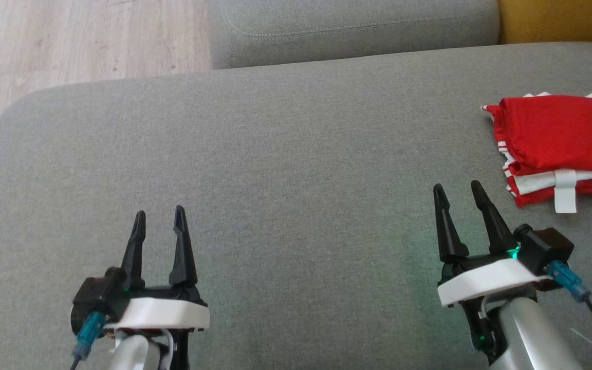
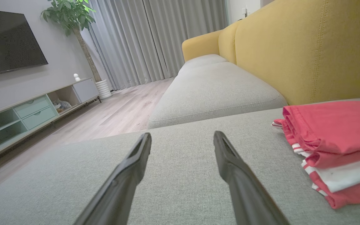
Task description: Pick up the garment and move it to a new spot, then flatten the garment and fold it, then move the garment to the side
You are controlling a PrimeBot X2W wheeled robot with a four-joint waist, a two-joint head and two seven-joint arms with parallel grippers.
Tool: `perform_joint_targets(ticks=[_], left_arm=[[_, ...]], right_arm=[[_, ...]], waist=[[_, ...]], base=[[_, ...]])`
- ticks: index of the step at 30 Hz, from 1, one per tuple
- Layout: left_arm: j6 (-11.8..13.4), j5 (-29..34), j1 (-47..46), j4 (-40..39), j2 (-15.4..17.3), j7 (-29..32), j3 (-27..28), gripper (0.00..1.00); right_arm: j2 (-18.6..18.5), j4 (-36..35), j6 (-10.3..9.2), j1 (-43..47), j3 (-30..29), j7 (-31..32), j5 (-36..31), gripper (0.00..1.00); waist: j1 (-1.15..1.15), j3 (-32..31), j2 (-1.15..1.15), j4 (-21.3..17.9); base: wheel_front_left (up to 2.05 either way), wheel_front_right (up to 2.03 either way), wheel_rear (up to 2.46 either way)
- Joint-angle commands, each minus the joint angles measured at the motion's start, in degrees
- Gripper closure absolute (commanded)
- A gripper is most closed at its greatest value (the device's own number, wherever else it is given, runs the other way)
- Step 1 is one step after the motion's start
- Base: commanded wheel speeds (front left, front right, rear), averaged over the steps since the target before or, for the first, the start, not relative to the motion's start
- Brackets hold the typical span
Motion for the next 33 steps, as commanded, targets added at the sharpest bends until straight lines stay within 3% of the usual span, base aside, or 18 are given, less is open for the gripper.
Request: perform_joint_targets(ticks=[1, 10, 11, 14, 33], left_arm=[[0.2, 0.1, -1.1, -1.6, 0.2, -0.4, 2.2, 0.0], [0.8, -0.5, -1.1, -1.2, 0.2, -0.4, 2.3, 0.0], [0.5, -0.3, 0.0, 0.5, 0.0, 0.0, 0.0, 1.0], [0.5, -0.4, 0.9, 3.3, 0.0, 0.0, -0.2, 1.0], [-0.8, -11.1, 0.6, 2.7, 0.1, 3.2, 2.4, 1.0]], right_arm=[[0.3, -1.9, 0.37, -0.5, 1.2, -0.8, 0.2, 0.0], [0.3, -1.3, 0.37, -0.5, 1.4, -0.8, 0.4, 0.0], [0.0, 0.6, -0.01, 0.0, 0.0, 0.0, 0.1, 1.0], [0.0, 3.2, -0.02, 1.1, 0.1, 0.1, 0.1, 1.0], [-0.6, 1.8, 0.04, 1.3, -1.4, 2.5, 12.5, 1.0]], waist=[[0.0, 0.1, 0.0, 0.1], [0.0, -0.1, 0.0, 0.1], [0.0, -0.1, 0.0, 0.1], [0.01, -0.1, 0.0, 0.1], [0.0, -0.5, 0.0, 0.5]], base=[[0.0, 0.0, 0.0], [0.0, 0.0, 0.0], [0.0, 0.0, 0.0], [0.0, 0.0, 0.0], [0.0, 0.0, 0.0]])
